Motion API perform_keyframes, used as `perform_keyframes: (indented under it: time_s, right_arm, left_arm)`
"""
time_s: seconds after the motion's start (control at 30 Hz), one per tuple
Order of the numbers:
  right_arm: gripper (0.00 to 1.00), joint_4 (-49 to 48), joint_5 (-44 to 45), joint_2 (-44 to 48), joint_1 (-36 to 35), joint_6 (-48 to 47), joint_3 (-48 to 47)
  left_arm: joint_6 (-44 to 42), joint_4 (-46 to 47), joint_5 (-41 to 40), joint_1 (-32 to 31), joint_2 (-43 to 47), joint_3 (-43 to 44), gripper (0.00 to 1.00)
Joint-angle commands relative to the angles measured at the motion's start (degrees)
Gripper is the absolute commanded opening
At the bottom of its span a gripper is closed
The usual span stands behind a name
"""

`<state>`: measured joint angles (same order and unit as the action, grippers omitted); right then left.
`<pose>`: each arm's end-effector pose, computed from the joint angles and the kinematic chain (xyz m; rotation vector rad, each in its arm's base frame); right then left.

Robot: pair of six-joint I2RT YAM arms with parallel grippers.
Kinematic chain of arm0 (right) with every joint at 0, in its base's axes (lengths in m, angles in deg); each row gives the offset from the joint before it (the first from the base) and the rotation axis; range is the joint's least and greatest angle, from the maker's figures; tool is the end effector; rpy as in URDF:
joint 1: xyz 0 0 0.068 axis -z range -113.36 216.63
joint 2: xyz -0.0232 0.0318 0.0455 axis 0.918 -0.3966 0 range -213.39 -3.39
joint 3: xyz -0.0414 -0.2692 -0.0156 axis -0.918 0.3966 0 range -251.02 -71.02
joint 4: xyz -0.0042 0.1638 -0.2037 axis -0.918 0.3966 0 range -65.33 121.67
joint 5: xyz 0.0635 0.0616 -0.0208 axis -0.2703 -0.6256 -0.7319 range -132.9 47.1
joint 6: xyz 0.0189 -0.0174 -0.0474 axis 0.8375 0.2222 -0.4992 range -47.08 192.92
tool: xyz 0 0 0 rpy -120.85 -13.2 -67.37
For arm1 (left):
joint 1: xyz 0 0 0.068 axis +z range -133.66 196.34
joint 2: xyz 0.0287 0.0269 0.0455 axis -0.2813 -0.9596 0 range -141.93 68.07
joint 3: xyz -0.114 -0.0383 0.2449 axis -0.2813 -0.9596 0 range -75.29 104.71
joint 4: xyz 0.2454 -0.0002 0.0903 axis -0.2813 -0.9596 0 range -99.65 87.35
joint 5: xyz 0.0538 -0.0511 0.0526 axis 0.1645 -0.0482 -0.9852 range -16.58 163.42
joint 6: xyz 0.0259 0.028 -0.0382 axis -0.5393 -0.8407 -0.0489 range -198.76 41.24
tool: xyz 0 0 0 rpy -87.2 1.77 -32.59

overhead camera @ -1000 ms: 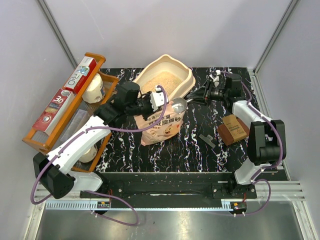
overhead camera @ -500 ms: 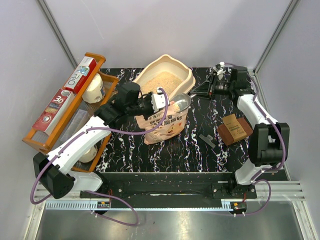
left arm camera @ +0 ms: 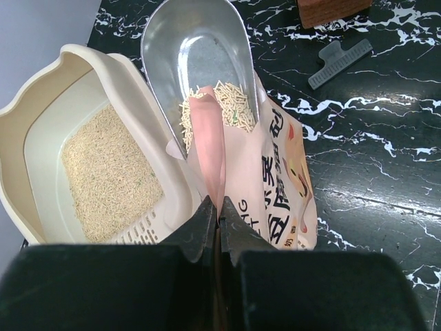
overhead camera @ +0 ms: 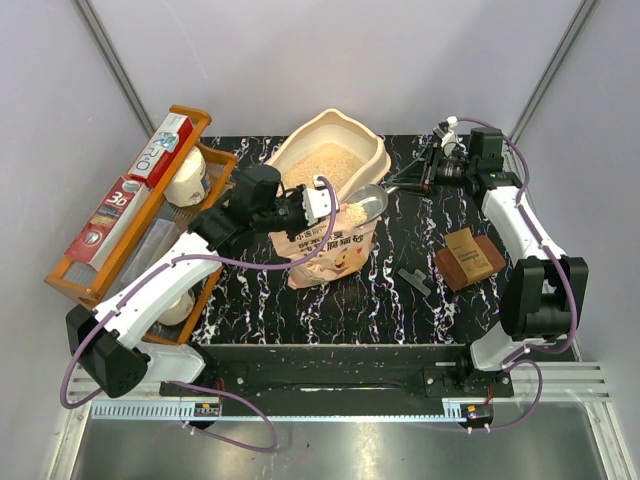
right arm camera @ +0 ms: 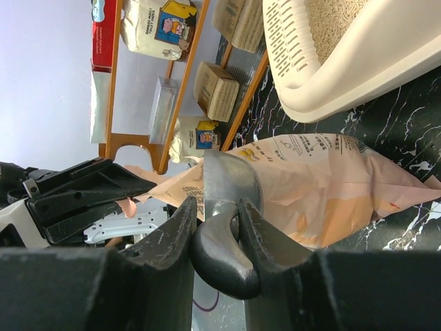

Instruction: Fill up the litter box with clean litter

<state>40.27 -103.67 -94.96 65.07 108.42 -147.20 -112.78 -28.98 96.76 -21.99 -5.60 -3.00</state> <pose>0.3567 0.0409 0.3232 -0.0517 2.1387 1.4942 0.2161 -0.1888 0.3712 1.4008 1.4872 -0.4643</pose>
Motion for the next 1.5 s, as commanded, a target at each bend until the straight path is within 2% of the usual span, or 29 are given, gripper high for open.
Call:
perform_keyframes:
  time_s: [0.0,0.47,0.6,0.77,0.8,0.87,0.9,1.0,1.1,1.27,1.33,1.37,1.4,1.47]
  right_arm:
    - [0.00,0.84,-1.27,1.84,0.86,-2.11,-2.39]
    - [0.00,-2.41,-8.30,-3.43,6.04,1.67,-0.46]
    - [0.00,-8.20,-12.96,-5.19,6.40,7.81,3.57]
    - [0.00,-11.46,-16.65,-10.54,7.01,9.05,6.22]
    - [0.00,-12.42,-17.70,-11.52,7.01,11.58,7.53]
    - [0.00,-25.64,-19.02,-14.23,7.01,19.11,10.42]
    - [0.00,-44.50,-19.64,-14.95,7.19,33.08,14.62]
    - [0.00,-77.54,-17.37,-19.69,8.06,60.46,19.14]
    - [0.00,-72.49,-17.97,-19.35,8.15,56.72,16.34]
    - [0.00,-73.70,-18.16,-16.99,8.15,58.01,13.43]
    - [0.00,-68.01,-17.37,-15.05,8.15,53.99,12.03]
    - [0.00,-64.58,-16.06,-12.69,8.15,49.09,11.50]
    - [0.00,-58.11,-15.17,-11.54,8.15,46.78,10.54]
    - [0.00,-51.22,-12.02,-8.29,8.15,40.03,9.48]
  left_arm:
    - [-0.96,1.81,0.31,0.18,3.00,4.26,0.00]
    - [-1.57,0.93,-0.13,0.09,3.09,4.79,0.00]
    - [-1.58,0.84,-0.30,0.18,3.27,4.44,0.00]
    - [-1.14,0.58,-0.30,0.01,2.92,5.05,0.00]
    - [-1.14,0.23,-0.30,-0.08,2.66,5.23,0.00]
    - [-1.31,-0.13,-0.39,0.01,2.30,6.01,0.00]
    - [-1.49,-0.74,-0.65,-0.17,2.13,6.37,0.00]
    - [-1.93,-1.44,-1.18,-0.17,1.86,6.99,0.00]
    - [-2.19,-1.62,-1.62,-0.17,1.95,6.99,0.00]
    - [-2.45,-1.62,-1.71,-0.17,2.56,6.02,0.00]
    - [-2.63,-1.53,-1.88,-0.17,3.09,5.67,0.00]
    - [-2.63,-1.53,-1.89,-0.17,3.35,5.15,0.00]
    - [-2.72,-1.53,-1.97,-0.26,3.79,4.79,0.00]
    - [-2.89,-1.62,-1.89,-0.26,4.32,3.83,0.00]
